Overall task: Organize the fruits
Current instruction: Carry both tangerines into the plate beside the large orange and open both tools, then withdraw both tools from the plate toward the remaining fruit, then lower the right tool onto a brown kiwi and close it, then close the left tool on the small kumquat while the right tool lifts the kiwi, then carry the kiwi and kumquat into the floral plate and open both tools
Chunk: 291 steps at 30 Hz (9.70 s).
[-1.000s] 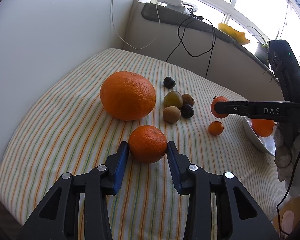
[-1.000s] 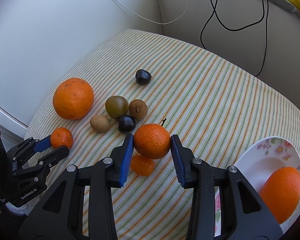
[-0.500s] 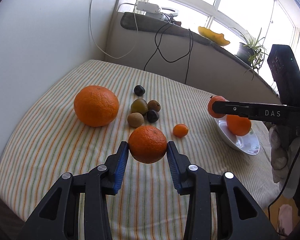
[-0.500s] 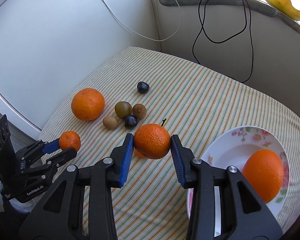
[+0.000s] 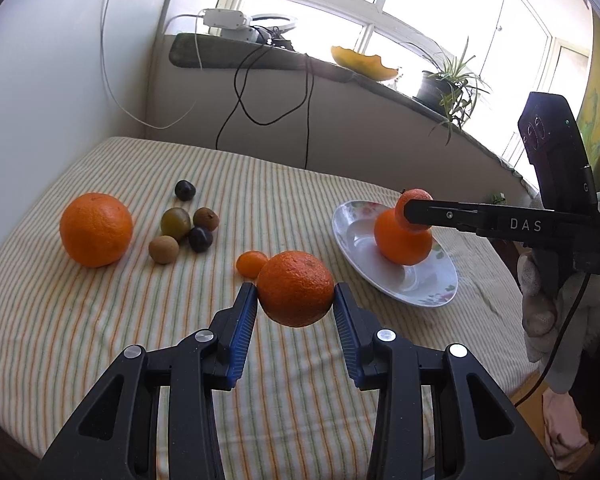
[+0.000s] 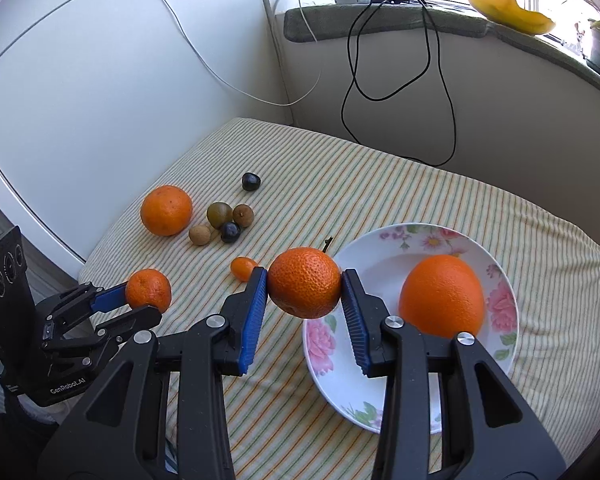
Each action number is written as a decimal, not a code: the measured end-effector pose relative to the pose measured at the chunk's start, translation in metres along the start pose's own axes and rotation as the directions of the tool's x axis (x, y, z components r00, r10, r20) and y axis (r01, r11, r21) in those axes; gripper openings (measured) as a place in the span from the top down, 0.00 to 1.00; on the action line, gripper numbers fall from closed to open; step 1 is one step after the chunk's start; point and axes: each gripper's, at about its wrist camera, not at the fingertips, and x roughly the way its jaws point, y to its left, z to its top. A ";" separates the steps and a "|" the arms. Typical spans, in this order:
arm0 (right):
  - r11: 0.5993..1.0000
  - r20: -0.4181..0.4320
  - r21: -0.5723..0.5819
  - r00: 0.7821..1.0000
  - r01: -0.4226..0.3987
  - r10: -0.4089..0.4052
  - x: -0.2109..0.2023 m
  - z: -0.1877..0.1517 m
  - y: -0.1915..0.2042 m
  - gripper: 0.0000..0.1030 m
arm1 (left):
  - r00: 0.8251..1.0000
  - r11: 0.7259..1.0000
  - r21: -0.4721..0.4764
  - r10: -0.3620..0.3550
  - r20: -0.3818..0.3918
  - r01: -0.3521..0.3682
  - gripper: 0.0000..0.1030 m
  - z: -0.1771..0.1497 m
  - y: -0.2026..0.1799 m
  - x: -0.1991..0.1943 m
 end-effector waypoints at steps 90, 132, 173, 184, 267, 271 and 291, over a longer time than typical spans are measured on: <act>0.974 0.024 0.214 0.996 0.076 -0.083 -0.035 -0.050 -0.115 0.21 | 0.989 0.984 0.132 -0.107 -0.100 0.120 0.45 0.003 -0.112 0.070; 0.997 0.013 0.023 0.997 -0.071 0.071 0.010 0.022 -0.008 0.21 | 0.998 0.995 -0.087 0.053 -0.022 -0.054 0.47 -0.006 0.033 0.026; 0.954 -0.303 0.220 0.915 -0.206 0.267 0.208 0.084 0.061 0.62 | 0.994 0.995 -0.100 -0.021 -0.110 0.010 0.63 0.013 0.048 0.079; 0.944 -0.320 0.233 0.898 -0.235 0.303 0.221 0.080 0.054 0.71 | 0.990 0.997 -0.072 -0.014 -0.142 0.003 0.63 0.021 0.044 0.096; 0.964 -0.111 0.242 0.983 -0.113 0.144 0.047 0.028 -0.068 0.75 | 0.987 0.988 0.086 -0.115 -0.114 0.125 0.74 0.021 -0.074 0.092; 0.970 -0.111 0.223 0.986 -0.099 0.126 0.045 0.027 -0.065 0.75 | 0.987 0.988 0.090 -0.115 -0.114 0.125 0.74 0.021 -0.076 0.091; 0.992 -0.106 0.128 0.994 -0.019 0.033 0.040 0.027 -0.054 0.74 | 0.988 0.987 0.099 -0.114 -0.108 0.125 0.74 0.022 -0.081 0.089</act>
